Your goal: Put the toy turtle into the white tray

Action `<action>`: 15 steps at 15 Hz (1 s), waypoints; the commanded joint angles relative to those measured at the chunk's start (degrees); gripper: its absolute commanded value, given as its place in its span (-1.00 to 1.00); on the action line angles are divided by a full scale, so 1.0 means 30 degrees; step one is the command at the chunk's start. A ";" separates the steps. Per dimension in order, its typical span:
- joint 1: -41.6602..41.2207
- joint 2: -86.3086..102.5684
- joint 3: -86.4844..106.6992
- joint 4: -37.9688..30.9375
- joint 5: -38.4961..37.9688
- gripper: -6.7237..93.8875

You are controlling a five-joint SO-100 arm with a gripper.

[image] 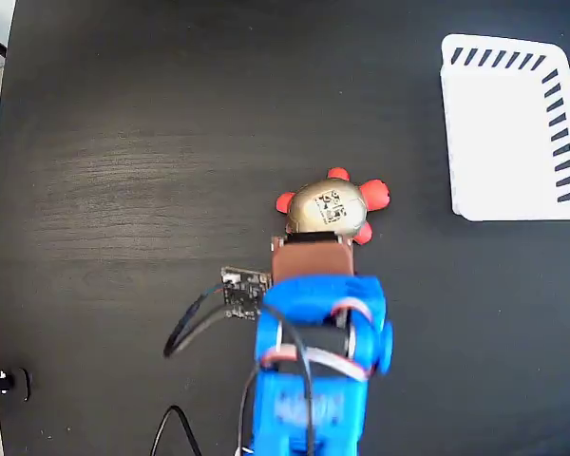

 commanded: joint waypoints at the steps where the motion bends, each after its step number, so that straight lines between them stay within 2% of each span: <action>1: 0.0176 -0.0967 -0.3428 0.1846 -0.0645 -0.57; 3: 0.0293 -0.2549 -0.5156 0.3076 -0.1494 -0.26; 5: 0.0586 -0.3867 -0.6152 0.3457 -0.2725 -0.04; 10: 0.1494 -0.6475 -0.7383 0.3926 -0.6064 -0.03; 11: 0.1699 -0.6914 -0.7471 0.3691 -0.6299 0.14; 15: 0.1816 -0.8525 -0.7764 0.2432 -0.6387 0.14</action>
